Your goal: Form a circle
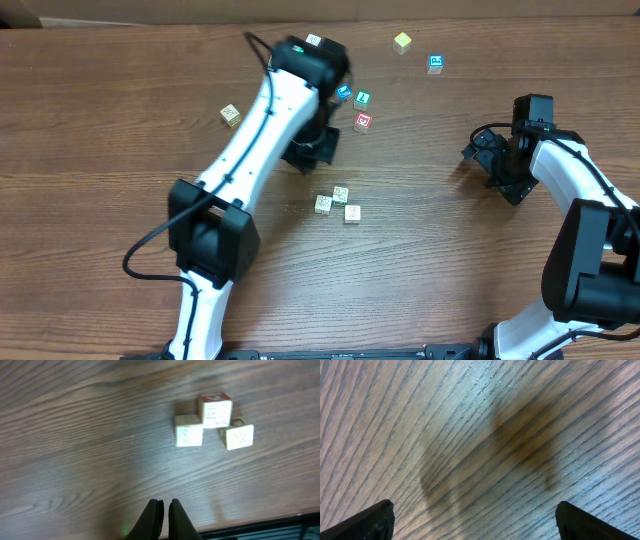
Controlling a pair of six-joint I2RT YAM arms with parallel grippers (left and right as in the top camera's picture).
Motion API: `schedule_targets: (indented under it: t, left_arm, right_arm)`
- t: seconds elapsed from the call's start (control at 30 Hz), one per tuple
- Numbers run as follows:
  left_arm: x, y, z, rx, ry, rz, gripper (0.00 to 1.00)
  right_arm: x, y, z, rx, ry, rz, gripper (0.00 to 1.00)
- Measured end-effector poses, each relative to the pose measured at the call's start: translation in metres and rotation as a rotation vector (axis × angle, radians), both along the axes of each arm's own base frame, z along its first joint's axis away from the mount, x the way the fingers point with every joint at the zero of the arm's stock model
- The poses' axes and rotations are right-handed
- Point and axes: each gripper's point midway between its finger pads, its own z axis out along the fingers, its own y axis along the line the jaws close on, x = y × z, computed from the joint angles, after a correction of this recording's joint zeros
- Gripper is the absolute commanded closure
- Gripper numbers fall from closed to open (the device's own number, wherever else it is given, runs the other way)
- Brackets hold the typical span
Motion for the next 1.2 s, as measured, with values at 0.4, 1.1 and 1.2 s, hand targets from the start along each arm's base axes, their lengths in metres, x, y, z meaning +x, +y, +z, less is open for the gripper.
schedule_targets:
  t: [0.4, 1.1, 1.2]
  left_arm:
    - [-0.071, -0.046, 0.024, -0.021, -0.021, -0.206, 0.95]
    - [-0.131, -0.088, -0.087, 0.011, -0.049, -0.386, 0.96]
    - [-0.122, -0.088, -0.096, 0.006, -0.085, -0.378, 0.96]
  right_arm:
    - [0.0, 0.0, 0.0, 0.0, 0.0, 0.0, 0.0]
    - [0.0, 0.0, 0.0, 0.0, 0.0, 0.0, 0.0]
    - [0.0, 0.0, 0.0, 0.0, 0.0, 0.0, 0.0]
